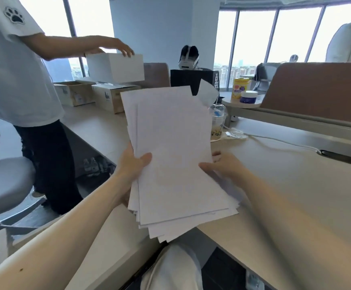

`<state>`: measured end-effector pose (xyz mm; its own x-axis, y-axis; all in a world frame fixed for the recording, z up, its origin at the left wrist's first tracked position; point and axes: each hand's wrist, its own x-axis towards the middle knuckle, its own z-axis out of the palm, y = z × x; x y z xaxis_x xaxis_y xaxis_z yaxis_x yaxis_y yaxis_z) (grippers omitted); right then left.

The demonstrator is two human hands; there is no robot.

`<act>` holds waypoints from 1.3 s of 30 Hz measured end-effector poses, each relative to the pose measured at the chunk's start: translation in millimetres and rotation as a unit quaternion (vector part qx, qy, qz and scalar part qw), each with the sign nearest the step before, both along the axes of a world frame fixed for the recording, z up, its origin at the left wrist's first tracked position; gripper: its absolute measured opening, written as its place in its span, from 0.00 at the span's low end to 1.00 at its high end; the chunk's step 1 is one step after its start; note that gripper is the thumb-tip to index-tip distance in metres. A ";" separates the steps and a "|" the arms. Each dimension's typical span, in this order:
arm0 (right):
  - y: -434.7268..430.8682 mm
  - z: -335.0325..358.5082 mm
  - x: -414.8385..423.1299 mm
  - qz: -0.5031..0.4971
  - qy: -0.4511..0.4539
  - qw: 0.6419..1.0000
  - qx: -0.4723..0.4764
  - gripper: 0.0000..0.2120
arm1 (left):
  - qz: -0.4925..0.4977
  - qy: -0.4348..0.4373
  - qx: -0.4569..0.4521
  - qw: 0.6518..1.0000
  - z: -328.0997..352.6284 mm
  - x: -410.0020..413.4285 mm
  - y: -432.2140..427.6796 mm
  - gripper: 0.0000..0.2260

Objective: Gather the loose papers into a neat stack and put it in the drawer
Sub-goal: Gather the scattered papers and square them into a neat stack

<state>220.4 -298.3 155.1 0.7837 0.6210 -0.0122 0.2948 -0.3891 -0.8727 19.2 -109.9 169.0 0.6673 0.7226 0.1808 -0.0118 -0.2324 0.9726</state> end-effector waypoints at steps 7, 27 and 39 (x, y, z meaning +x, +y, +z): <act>-104.9 86.6 9.6 -0.082 -0.086 0.973 0.196 0.03 | -0.090 -0.106 0.031 0.990 63.9 70.1 -72.8 0.14; -331.1 80.8 33.7 -0.294 -0.138 0.909 0.262 0.18 | -0.288 -0.137 -0.030 0.947 77.9 231.5 -272.9 0.31; -321.4 109.1 39.8 -0.267 -0.127 0.903 0.313 0.24 | -0.290 -0.159 -0.054 0.942 133.0 233.9 -267.6 0.32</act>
<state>260.1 -619.7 264.3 0.9014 -0.0220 0.4323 0.4326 0.0103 -0.9015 253.2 -377.5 302.0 0.8802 0.2790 0.3839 -0.4007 0.0032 0.9162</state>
